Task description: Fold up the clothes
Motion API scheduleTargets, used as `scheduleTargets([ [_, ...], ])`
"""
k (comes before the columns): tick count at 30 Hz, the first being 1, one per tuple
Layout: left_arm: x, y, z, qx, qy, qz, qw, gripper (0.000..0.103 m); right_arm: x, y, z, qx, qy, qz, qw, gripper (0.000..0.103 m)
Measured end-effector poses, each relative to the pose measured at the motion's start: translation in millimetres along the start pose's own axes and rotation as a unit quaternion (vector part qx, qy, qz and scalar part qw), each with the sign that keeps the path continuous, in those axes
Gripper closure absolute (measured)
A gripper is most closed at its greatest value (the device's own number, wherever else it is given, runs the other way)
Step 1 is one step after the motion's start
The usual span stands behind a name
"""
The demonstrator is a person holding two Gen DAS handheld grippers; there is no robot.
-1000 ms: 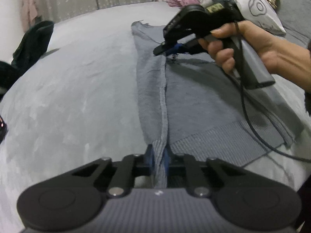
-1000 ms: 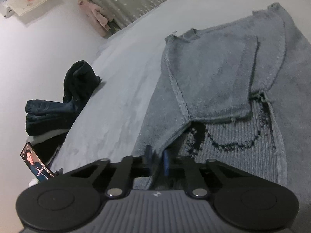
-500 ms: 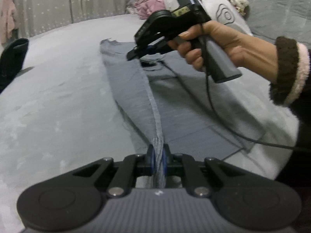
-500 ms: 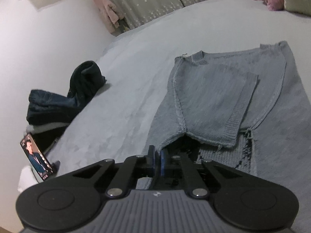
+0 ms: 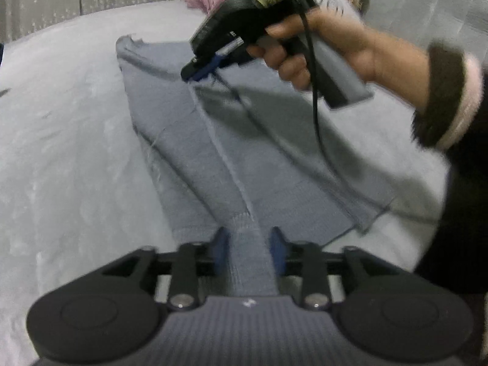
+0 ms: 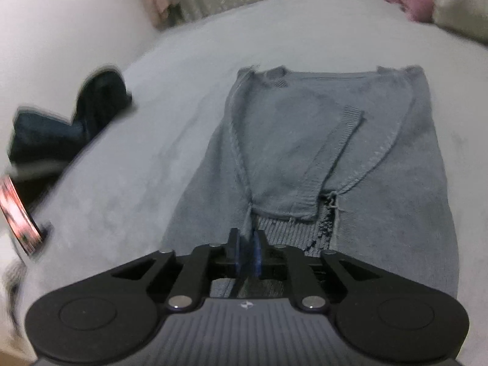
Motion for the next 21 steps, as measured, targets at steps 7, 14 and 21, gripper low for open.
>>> scheduleTargets([
  [7, -4.0, -2.9, 53.3, -0.069, -0.061, -0.004, 0.9957, 0.065, 2.3, -8.1, -22.4, 0.038, 0.021, -0.012, 0.999, 0.084],
  [14, 17.0, 0.9, 46.7, -0.041, -0.071, 0.011, 0.9966, 0.067, 30.7, -9.7, -27.0, 0.087, 0.021, -0.021, 0.996, 0.085],
  [21, 22.2, -3.3, 45.7, -0.046, -0.069, 0.01, 0.9965, 0.067, 3.4, -38.2, -27.3, 0.029, 0.044, -0.09, 0.995, 0.102],
])
Point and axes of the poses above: each gripper's, at about its wrist camera, not at the fingertips, and x roughly the way its jaws point, z to its left, y to its underside, the point moved 8 cm from there along x, roughly the way its jaws point, and after that the axes turned 13 degrees about -z, right-handed, at the moved point
